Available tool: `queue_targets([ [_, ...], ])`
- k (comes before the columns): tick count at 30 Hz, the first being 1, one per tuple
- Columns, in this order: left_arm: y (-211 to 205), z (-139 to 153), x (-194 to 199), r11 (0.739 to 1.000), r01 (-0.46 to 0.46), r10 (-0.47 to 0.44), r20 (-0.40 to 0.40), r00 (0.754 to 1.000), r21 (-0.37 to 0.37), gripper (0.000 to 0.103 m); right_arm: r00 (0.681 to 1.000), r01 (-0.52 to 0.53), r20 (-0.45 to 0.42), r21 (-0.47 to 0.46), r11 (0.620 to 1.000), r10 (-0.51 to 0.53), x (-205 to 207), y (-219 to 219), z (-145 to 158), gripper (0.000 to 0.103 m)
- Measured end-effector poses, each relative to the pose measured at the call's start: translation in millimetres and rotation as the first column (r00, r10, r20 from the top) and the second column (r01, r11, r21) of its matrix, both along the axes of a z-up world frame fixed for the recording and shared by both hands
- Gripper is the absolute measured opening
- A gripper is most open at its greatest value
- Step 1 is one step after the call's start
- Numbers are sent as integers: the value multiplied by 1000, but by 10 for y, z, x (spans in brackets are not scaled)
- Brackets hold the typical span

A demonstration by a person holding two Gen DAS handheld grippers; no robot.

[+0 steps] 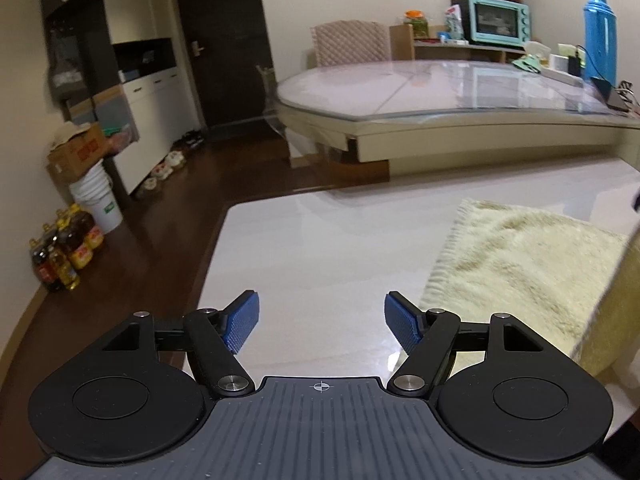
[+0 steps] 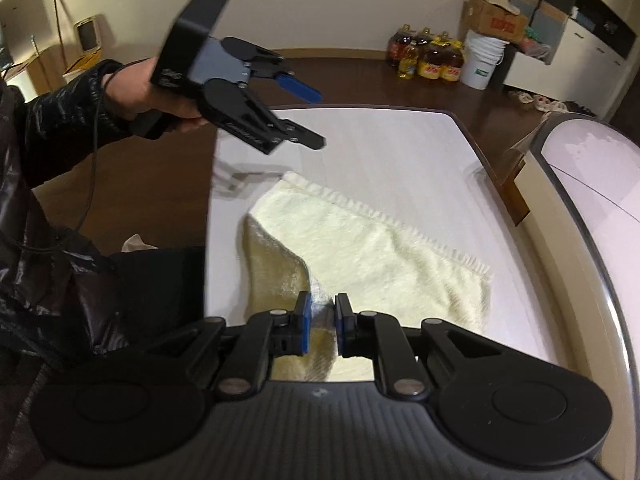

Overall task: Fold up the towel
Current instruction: 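Lift the towel edge with the right tool and fold it over the towel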

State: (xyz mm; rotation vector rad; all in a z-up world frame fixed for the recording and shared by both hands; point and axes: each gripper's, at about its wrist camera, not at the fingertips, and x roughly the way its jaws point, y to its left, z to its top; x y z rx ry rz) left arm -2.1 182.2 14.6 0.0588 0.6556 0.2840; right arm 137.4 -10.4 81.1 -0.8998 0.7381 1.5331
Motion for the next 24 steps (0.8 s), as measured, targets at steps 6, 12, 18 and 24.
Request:
queue_targets([
  [6, 77, -5, 62, 1000, -30, 30, -7, 1000, -7, 76, 999, -33, -17, -40, 999, 33, 376, 212, -84, 13],
  [12, 181, -48, 134, 998, -67, 67, -22, 997, -11, 76, 997, -72, -28, -55, 996, 70, 637, 347, -152, 13],
  [18, 239, -86, 211, 996, -82, 82, -32, 996, -23, 76, 994, -104, -27, -66, 992, 102, 798, 435, -171, 13],
  [24, 222, -86, 281, 998, -68, 67, -33, 997, -19, 76, 995, -97, -15, -74, 993, 96, 941, 458, -189, 13],
])
